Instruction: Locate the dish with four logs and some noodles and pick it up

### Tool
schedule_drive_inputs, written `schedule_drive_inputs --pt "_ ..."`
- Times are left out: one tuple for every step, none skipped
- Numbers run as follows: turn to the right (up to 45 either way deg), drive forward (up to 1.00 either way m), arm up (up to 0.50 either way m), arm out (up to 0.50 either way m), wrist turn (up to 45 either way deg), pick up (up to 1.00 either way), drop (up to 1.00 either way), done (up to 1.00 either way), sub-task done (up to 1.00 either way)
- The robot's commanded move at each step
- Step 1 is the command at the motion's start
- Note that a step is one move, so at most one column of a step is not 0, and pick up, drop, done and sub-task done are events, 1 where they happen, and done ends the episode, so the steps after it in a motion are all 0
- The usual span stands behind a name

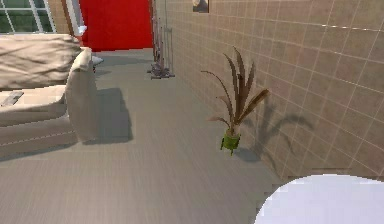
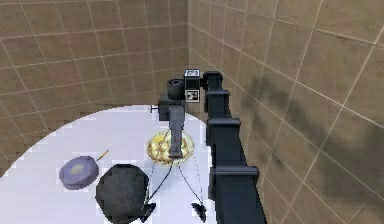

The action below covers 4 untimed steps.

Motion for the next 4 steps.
schedule_drive_inputs --pt "0.0 0.00 0.00 0.00 45.0 0.00 0.00 0.00 0.00" --pt "0.0 0.00 0.00 0.00 45.0 0.00 0.00 0.00 0.00" --pt "0.0 0.00 0.00 0.00 45.0 0.00 0.00 0.00 0.00" --pt "0.0 0.00 0.00 0.00 24.0 0.00 0.00 0.00 0.00"
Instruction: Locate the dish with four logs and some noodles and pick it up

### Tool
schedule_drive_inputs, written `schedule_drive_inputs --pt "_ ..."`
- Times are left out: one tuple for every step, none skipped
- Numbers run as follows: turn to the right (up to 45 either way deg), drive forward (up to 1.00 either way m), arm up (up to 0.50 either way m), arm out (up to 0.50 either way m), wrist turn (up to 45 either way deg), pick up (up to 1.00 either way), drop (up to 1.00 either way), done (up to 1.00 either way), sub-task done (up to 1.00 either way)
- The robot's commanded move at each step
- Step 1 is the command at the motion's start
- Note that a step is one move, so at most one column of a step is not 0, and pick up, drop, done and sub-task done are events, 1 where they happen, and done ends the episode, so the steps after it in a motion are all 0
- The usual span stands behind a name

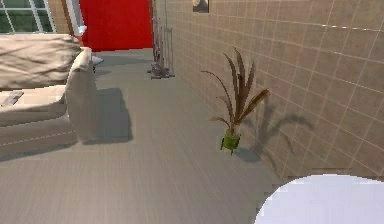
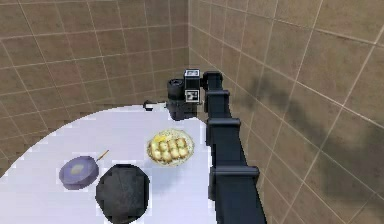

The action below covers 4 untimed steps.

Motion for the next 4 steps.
schedule_drive_inputs --pt "0.0 0.00 -0.30 0.00 0.0 0.00 0.00 0.00 0.00" --pt "0.0 0.00 0.00 0.00 0.0 1.00 0.00 0.00 0.00" --pt "0.0 0.00 0.10 0.00 0.0 0.00 0.00 0.00 0.00" --pt "0.0 0.00 0.00 0.00 0.0 0.00 0.00 1.00 0.00"
